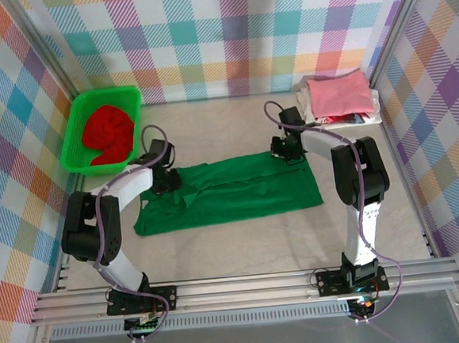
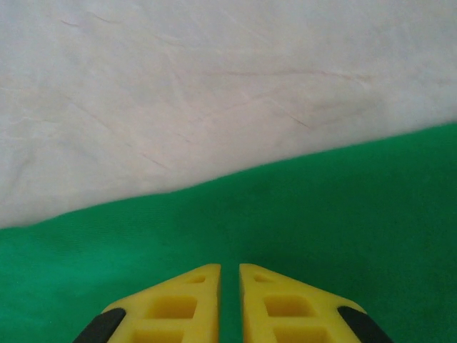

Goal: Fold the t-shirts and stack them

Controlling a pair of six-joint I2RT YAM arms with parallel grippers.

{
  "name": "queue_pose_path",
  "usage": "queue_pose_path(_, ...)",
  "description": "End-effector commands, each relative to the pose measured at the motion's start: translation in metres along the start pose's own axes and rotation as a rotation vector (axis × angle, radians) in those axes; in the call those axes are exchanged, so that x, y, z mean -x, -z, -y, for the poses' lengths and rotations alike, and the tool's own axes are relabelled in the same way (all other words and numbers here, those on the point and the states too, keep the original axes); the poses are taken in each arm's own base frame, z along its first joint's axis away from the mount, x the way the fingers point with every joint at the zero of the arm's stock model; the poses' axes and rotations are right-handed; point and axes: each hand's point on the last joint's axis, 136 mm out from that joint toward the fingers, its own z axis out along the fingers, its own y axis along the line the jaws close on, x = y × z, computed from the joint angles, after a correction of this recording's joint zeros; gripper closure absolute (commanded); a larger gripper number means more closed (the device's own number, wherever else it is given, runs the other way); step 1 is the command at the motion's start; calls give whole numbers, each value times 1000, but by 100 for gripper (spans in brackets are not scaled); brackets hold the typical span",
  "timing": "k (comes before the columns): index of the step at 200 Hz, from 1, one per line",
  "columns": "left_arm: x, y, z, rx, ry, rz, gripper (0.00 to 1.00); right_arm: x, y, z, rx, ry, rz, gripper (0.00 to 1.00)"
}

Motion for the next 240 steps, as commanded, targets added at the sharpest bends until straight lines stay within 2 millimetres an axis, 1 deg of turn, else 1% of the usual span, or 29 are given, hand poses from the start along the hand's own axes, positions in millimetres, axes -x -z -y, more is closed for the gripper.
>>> queue_pose_path(1,11,-3,-17,49,19,-7,77,-8,-5,20,-11,-98,-44,86)
queue_pose_path(25,13,-6,-43,106,74,-20,77,-9,-2,40,-26,-158,-39,86)
queue_pose_path(44,13,-6,-65,131,134,-27,80,-10,2,53,-40,-192,-32,87)
queue_pose_path(62,19,-2,-75,126,169,-6,81,-10,4,61,-50,-213,-24,87)
queue_pose_path(76,26,3,-75,125,170,14,82,-8,8,64,-50,-222,-13,86)
queue_pose_path(94,33,7,-66,84,164,23,83,-5,11,60,-34,-219,0,85)
queue_pose_path(104,35,10,-55,46,145,22,84,-4,13,58,-23,-221,3,85)
queue_pose_path(116,32,16,-40,21,107,30,84,-2,14,54,-7,-223,2,85)
queue_pose_path(134,17,24,-21,-41,79,6,81,-3,15,53,-1,-222,1,85)
queue_pose_path(141,10,25,-18,-57,85,-14,80,-2,16,52,1,-220,3,84)
queue_pose_path(155,-10,29,-21,-42,84,-50,77,-1,19,51,5,-212,9,84)
queue_pose_path(173,-34,31,-31,-13,102,-90,70,0,20,51,2,-206,12,83)
queue_pose_path(182,-46,32,-35,-4,107,-118,69,0,20,50,5,-202,14,83)
queue_pose_path(190,-53,34,-39,13,111,-134,68,0,20,50,5,-203,11,83)
queue_pose_path(203,-63,38,-40,3,125,-151,67,0,19,50,6,-203,9,83)
queue_pose_path(227,-78,47,-36,-32,145,-174,66,0,16,50,5,-201,6,83)
queue_pose_path(240,-84,47,-34,-52,155,-176,65,-1,15,51,5,-203,2,82)
